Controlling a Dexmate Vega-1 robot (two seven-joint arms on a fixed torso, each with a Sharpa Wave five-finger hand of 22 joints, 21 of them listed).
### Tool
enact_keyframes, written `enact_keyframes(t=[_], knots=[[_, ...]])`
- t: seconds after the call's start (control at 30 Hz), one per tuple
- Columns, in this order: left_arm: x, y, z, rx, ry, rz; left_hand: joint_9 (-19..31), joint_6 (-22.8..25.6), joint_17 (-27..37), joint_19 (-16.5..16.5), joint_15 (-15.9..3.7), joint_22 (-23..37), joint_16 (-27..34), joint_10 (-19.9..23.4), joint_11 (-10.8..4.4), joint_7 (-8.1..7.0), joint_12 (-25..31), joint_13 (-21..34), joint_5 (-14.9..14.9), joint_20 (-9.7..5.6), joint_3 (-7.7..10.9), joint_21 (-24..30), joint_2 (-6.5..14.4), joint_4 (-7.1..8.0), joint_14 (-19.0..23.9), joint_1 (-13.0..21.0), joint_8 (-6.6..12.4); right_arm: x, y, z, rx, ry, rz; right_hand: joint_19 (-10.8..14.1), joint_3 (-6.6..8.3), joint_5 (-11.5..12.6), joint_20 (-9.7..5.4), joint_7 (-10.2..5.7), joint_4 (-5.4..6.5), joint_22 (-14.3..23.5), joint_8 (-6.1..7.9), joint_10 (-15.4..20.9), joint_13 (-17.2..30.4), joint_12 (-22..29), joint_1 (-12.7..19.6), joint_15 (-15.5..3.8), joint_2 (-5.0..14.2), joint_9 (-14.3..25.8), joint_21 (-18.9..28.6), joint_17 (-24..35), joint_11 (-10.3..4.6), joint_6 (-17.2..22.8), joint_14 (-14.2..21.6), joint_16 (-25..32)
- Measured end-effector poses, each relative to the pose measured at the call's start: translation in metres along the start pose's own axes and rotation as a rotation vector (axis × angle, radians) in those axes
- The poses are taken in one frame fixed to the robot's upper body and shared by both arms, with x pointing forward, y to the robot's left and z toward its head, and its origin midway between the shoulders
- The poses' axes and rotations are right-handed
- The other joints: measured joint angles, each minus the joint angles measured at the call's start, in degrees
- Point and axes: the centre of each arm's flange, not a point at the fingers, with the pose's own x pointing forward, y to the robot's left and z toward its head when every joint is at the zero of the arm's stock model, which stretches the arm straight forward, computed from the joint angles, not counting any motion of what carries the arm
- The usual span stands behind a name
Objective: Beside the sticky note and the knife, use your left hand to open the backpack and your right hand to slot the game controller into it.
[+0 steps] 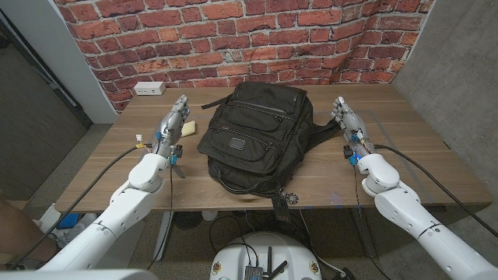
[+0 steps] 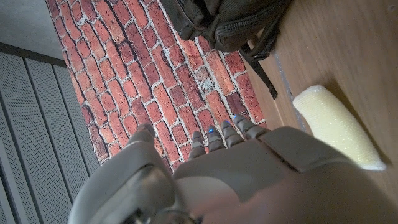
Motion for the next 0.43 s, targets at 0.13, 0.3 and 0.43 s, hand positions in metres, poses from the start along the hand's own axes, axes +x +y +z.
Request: enact_keyframes(t=[0.13, 0.3, 0.43], knots=[[-0.003, 0.003, -0.008, -0.019, 0.007, 0.005, 0.00, -0.98, 0.00, -1.66, 0.30, 0.00, 0.00, -1.91, 0.26, 0.31, 0.00, 0.00, 0.26, 0.00, 0.01, 0.00, -0.20, 0.95, -1.57, -1.50, 0.00, -0.001, 0.001, -0.005, 0.018, 0.004, -0.001, -1.01, -0.15, 0.08, -0.01, -0.21, 0.25, 0.00, 0.00, -0.43, -0.19, 0.00, -0.78, -0.10, -0.18, 0.00, 0.00, -0.25, -0.02, -0.29, -0.88, 0.00], [-0.006, 0.005, -0.018, -0.044, 0.020, 0.009, 0.00, -1.94, 0.00, -2.77, 0.35, 0.00, 0.00, -3.48, 0.43, 0.59, 0.00, 0.00, 0.52, -0.08, 0.26, 0.00, -0.61, 1.65, -3.12, -2.78, 0.00, -0.002, 0.002, -0.008, 0.035, 0.007, -0.004, -2.06, -0.21, 0.44, -0.17, -0.24, 0.66, 0.00, 0.00, -1.22, -0.27, 0.00, -1.52, -0.07, -0.14, -0.24, 0.00, -0.53, -0.21, -1.19, -1.62, 0.00], [-0.006, 0.005, -0.027, -0.062, 0.033, 0.007, 0.00, -2.03, 0.00, -3.37, 0.50, 0.00, 0.00, -3.56, 0.52, 0.50, 0.00, 0.01, 0.53, -0.07, 0.32, 0.00, -0.64, 2.05, -3.37, -3.26, 0.00, -0.003, 0.002, -0.011, 0.051, 0.009, -0.007, -2.62, -0.19, 0.44, -0.21, -0.36, 1.14, 0.00, -0.22, -1.40, -0.26, 0.00, -2.33, -0.40, -0.07, -0.25, 0.00, -0.79, -0.39, -1.68, -1.95, 0.00]])
